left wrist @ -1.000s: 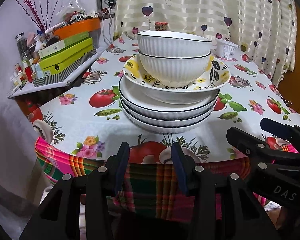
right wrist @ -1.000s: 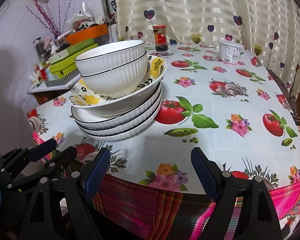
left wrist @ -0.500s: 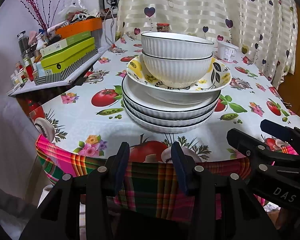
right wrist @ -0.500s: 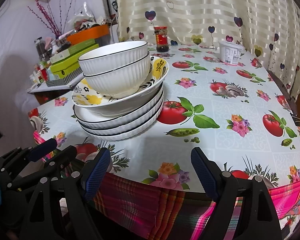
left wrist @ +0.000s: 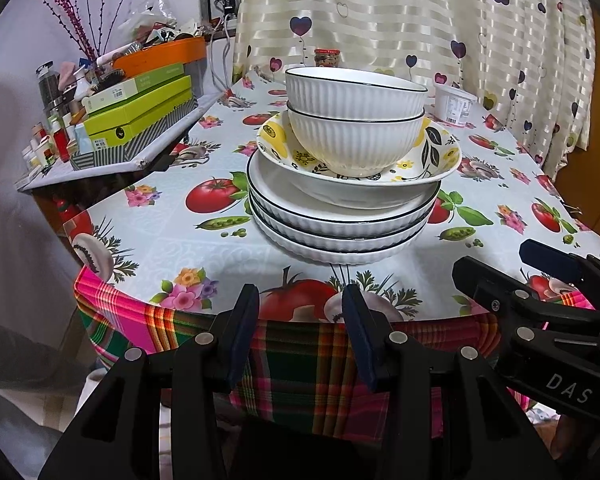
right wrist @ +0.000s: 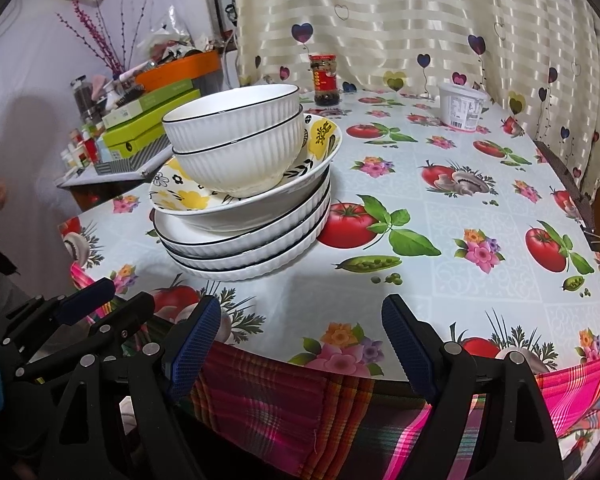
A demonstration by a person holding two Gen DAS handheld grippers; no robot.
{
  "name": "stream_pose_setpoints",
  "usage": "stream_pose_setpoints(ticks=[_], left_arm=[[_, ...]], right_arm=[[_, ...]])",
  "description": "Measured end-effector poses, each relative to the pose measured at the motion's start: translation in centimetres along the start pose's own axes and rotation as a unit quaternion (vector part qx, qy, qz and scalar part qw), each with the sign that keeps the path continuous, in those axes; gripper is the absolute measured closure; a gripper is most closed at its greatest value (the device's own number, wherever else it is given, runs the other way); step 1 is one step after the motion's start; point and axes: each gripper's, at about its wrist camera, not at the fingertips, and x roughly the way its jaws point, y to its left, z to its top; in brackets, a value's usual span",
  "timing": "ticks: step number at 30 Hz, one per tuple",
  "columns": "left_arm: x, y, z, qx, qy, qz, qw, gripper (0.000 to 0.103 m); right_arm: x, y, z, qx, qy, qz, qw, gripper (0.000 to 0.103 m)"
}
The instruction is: Organize plates and bowls
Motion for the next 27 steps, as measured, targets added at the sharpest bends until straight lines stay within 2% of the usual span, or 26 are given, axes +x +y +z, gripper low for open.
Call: stream_pose_setpoints(ticks=[22, 27], left_arm=[[-0.92, 0.26, -0.11, -0.005, -0.004, -0.001, 1.0, 0.059], [-0.62, 0.35, 0.0, -0.009, 0.006, -0.005, 0.9999, 0.059]], right_arm=[[-0.08, 0.09, -0.06, 0.0, -0.001, 0.001, 1.0, 0.019], [-0.07, 0.07, -0.07, 0.001, -0.001, 0.001, 1.0, 0.019]])
